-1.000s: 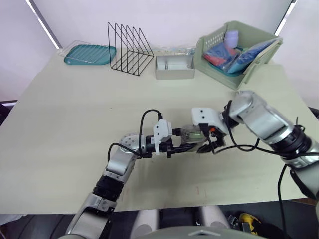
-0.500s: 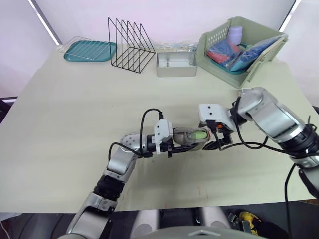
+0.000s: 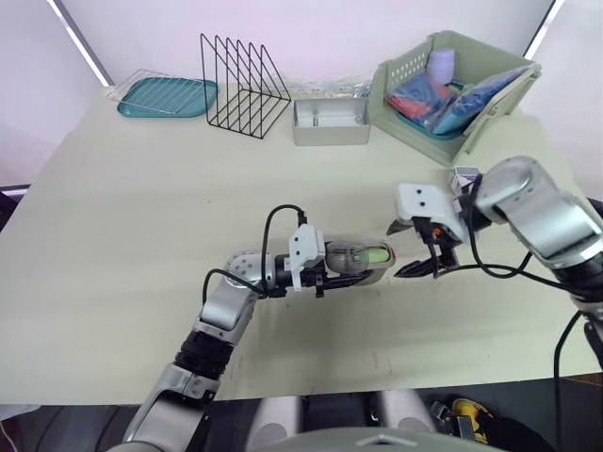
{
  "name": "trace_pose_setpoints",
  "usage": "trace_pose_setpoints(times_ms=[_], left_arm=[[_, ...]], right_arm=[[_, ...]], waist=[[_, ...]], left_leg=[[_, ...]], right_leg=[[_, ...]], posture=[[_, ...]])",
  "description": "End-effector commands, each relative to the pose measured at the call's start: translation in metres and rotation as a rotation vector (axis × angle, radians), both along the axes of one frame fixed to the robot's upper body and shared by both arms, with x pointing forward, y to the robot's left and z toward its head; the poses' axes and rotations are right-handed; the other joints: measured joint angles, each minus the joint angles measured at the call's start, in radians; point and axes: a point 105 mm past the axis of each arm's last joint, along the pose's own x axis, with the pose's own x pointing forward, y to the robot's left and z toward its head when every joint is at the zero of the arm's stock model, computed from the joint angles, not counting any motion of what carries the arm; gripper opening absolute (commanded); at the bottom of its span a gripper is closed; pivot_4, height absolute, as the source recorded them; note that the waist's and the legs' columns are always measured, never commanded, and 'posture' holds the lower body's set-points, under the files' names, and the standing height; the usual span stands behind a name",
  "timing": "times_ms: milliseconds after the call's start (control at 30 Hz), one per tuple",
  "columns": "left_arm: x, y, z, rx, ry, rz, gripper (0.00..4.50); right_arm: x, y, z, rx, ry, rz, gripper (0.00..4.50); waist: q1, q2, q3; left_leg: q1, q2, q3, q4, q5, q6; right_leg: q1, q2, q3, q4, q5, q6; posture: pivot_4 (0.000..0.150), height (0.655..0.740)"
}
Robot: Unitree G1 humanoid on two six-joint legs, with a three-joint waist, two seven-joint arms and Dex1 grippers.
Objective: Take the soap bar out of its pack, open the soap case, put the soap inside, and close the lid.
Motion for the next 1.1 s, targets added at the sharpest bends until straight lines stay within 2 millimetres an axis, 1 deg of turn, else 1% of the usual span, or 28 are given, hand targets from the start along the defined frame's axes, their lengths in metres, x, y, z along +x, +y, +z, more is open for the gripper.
trace_pose_setpoints(times_ms=[33,133,233,300,433,633,933,1100], left_arm=[[0.003,0.009,-0.005,0.018,0.016,0.034,1.91],[0.004,0.009,-0.005,0.016,0.018,0.036,1.91],[0.005,0.009,-0.004,0.014,0.019,0.038,1.91],[0.006,0.009,-0.004,0.013,0.019,0.041,1.91],[0.009,0.011,-0.003,0.006,0.023,0.048,1.91],[0.011,0.011,-0.002,0.000,0.034,0.044,1.91],[0.013,0.011,-0.001,-0.002,0.037,0.046,1.91],[0.013,0.012,0.000,0.000,0.036,0.047,1.91]], right_arm=[[-0.010,0.007,0.025,0.035,-0.084,0.046,4.44],[-0.014,0.018,0.029,0.058,-0.124,0.055,4.44],[-0.023,0.033,0.029,0.099,-0.132,0.081,4.44],[-0.028,0.038,0.027,0.114,-0.131,0.091,4.44],[-0.030,0.048,0.025,0.156,-0.184,0.103,4.44],[-0.029,0.055,0.023,0.167,-0.262,0.100,4.44],[-0.030,0.064,0.013,0.162,-0.292,0.103,4.44],[-0.026,0.071,0.008,0.172,-0.292,0.088,4.44]], waist=[[0.000,0.000,0.000],[-0.001,0.000,0.000],[-0.002,0.000,0.000],[0.000,0.000,0.000],[0.000,0.000,0.000],[0.000,0.000,0.000],[0.000,0.000,0.000],[0.000,0.000,0.000]], left_leg=[[0.000,0.000,0.000,0.000,0.000,0.000],[0.000,0.000,0.000,0.000,0.000,0.000],[0.000,0.000,0.000,0.000,0.000,0.000],[0.000,0.001,0.000,0.000,0.000,0.000],[0.000,0.000,0.000,0.001,0.000,0.000],[0.000,0.000,0.000,0.002,0.000,0.000],[0.000,0.000,0.000,0.002,0.000,0.000],[0.000,0.000,0.000,0.002,0.000,0.000]], right_leg=[[0.000,0.000,0.000,0.000,0.000,0.000],[0.000,0.000,0.000,0.000,0.000,0.000],[0.000,0.000,0.000,0.001,0.000,0.000],[0.000,0.000,0.000,0.001,0.000,0.000],[0.000,0.000,0.000,0.001,0.000,0.000],[0.000,0.000,0.000,0.001,0.000,0.000],[0.000,0.000,0.000,0.001,0.000,0.000],[0.000,0.000,0.000,0.001,0.000,0.000]], posture=[[0.150,0.7400],[0.150,0.7400],[0.150,0.7400],[0.150,0.7400],[0.150,0.7400],[0.150,0.7400],[0.150,0.7400],[0.150,0.7400]])
